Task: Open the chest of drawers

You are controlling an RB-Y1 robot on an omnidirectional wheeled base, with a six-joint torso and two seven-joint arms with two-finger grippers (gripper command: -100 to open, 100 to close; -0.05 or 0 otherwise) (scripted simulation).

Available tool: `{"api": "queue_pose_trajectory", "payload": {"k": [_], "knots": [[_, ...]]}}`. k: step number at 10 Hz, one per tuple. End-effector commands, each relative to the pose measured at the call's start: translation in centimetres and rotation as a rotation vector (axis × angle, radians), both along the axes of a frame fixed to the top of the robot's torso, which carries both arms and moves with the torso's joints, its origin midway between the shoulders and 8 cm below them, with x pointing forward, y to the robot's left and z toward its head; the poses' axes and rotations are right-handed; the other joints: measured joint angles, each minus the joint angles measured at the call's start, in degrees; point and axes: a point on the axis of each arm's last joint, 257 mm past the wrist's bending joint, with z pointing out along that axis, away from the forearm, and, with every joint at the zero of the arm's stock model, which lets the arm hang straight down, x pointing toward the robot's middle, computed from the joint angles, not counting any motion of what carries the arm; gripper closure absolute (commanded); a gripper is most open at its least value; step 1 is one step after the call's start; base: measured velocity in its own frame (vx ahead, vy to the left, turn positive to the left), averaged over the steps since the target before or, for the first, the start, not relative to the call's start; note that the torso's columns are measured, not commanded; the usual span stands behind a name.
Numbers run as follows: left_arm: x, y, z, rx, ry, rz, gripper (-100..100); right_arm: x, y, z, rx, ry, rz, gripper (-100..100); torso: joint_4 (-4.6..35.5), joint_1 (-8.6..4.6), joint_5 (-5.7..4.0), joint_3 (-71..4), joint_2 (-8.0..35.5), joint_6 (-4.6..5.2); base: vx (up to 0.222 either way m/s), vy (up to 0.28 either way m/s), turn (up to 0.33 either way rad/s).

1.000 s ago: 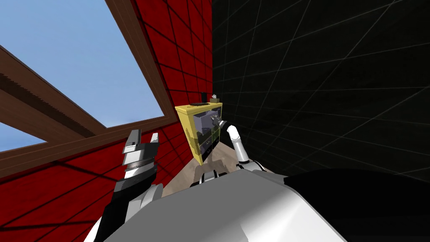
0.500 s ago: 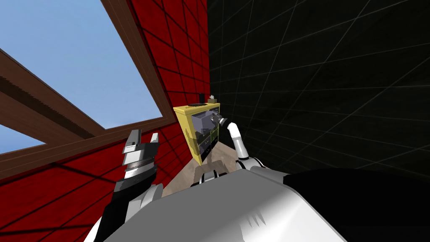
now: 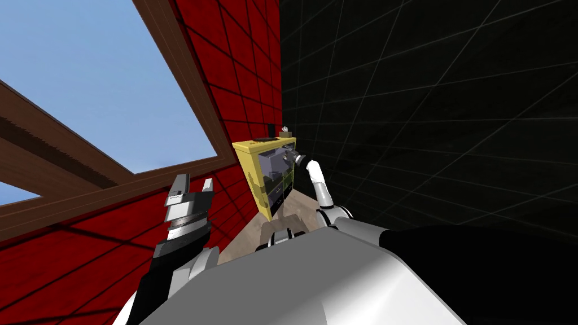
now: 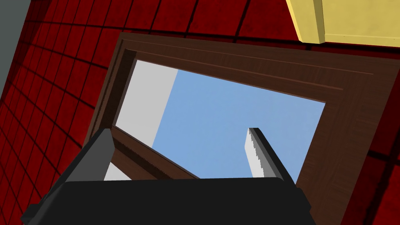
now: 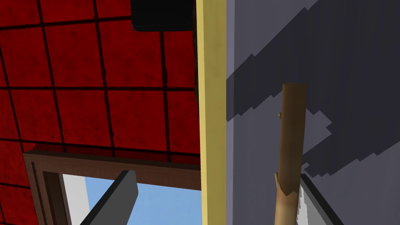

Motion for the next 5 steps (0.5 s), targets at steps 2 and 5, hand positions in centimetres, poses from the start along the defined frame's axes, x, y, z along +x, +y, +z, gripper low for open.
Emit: {"api": "queue_pose_trajectory", "payload": {"k": [2,5], "knots": [[0.0,0.0,0.0,0.0,0.0,0.0,0,0.04,-0.02,-0.25,-0.002,0.005,0.0,0,-0.1,0.11,0.03,-0.1,-0.1,-0.03,0.0,0.0,0.0],[0.0,0.0,0.0,0.0,0.0,0.0,0,0.08,-0.07,-0.45,-0.003,0.009,-0.001,0,-0.2,0.16,0.04,-0.1,-0.2,-0.04,0.0,0.0,0.0]]}}
